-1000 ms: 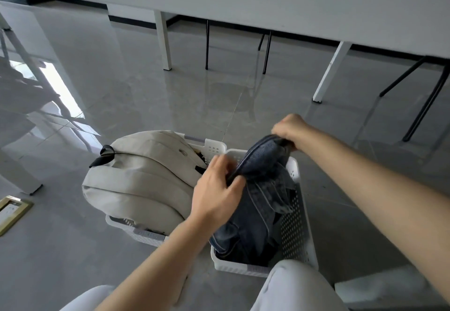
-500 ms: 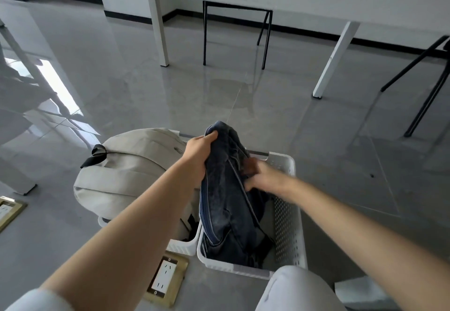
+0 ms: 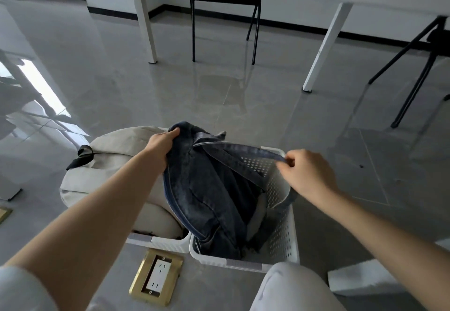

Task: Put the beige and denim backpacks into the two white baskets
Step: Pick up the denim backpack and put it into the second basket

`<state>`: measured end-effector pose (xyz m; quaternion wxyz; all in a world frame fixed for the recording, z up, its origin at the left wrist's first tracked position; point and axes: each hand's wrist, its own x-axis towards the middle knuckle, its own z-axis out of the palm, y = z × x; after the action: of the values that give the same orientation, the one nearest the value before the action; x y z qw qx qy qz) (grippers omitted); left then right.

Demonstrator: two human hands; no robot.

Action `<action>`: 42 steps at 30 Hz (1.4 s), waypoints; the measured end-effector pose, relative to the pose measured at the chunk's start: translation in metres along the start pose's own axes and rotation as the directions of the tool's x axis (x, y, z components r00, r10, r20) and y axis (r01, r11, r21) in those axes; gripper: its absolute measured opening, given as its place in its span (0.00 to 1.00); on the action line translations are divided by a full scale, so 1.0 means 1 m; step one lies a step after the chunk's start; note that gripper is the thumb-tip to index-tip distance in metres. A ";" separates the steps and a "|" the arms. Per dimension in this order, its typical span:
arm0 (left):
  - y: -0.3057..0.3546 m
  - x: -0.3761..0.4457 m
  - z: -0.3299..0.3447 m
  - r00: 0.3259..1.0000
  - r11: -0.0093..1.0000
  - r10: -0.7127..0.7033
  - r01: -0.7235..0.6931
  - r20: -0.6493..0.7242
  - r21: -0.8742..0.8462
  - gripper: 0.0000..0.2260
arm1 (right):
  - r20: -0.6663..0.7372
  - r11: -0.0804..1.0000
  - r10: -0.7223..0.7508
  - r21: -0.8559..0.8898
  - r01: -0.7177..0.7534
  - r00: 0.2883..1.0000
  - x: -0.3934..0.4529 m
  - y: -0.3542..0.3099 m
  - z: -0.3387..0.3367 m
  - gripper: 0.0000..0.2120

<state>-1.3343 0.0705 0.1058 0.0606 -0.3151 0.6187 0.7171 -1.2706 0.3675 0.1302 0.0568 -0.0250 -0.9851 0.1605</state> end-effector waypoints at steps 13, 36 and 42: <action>-0.004 0.015 -0.021 0.999 0.999 -0.035 0.036 -0.031 0.037 0.12 | 0.004 0.905 -0.414 -0.107 0.412 0.910 -0.059 0.010 0.022 0.19; -0.007 0.018 -0.018 1.000 1.000 -0.021 0.021 0.002 0.011 0.16 | 0.817 0.861 -0.239 -0.072 0.504 0.524 -0.054 0.027 0.080 0.08; -0.018 0.024 -0.019 0.998 0.999 -0.037 0.038 0.043 -0.032 0.17 | 0.421 0.967 -0.243 0.172 0.186 0.874 0.040 -0.020 0.122 0.31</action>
<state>-1.3375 0.0501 0.0774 0.0821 -0.3123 0.5993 0.7325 -1.3251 0.3127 0.0261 -0.1477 0.1252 -0.9569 0.2164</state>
